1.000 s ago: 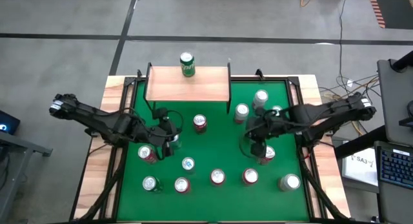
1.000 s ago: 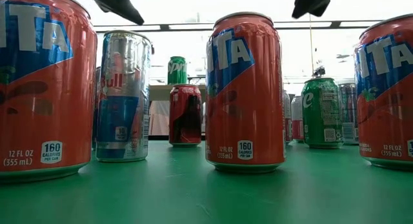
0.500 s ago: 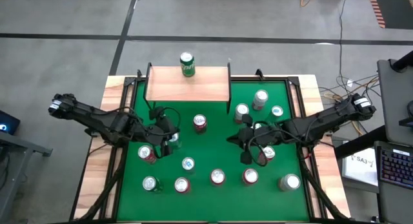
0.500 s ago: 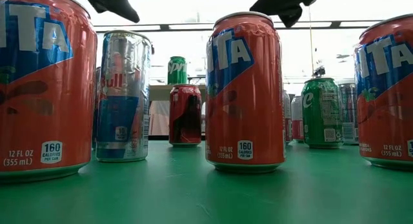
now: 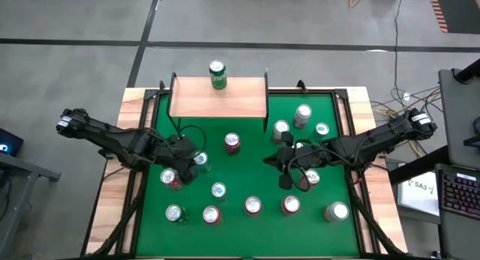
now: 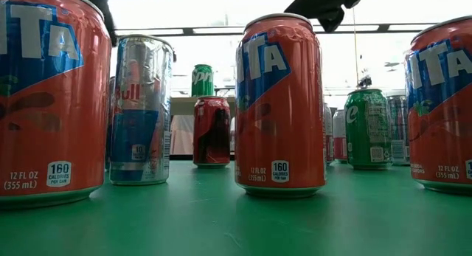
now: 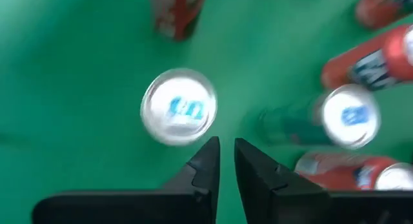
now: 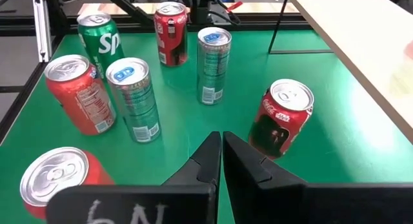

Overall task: Place canned beverage on shelf
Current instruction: Put the blue can on the shelf

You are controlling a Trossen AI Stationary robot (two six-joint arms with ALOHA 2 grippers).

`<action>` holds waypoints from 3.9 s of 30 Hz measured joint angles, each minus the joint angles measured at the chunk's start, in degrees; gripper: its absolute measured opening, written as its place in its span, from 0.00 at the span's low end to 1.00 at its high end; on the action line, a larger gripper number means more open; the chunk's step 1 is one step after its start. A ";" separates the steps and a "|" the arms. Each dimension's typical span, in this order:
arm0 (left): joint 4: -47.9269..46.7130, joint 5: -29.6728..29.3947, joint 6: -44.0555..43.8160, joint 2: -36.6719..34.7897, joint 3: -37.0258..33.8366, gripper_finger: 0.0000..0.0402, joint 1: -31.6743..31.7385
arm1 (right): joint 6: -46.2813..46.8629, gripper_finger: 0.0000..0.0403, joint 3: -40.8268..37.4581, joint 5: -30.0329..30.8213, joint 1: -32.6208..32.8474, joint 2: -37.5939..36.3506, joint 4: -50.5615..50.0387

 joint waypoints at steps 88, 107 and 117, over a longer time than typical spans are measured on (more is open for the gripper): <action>-12.07 -8.19 -7.97 21.96 11.30 0.56 3.14 | -3.91 0.02 -0.28 -0.04 -0.11 0.09 0.20; -27.45 -11.46 9.18 21.77 34.85 0.56 11.88 | -7.12 0.02 -2.03 -0.07 -0.13 -0.06 0.19; -27.96 -12.75 20.01 21.75 40.09 0.56 23.40 | -12.33 0.02 0.98 -0.26 -0.13 -0.37 -2.08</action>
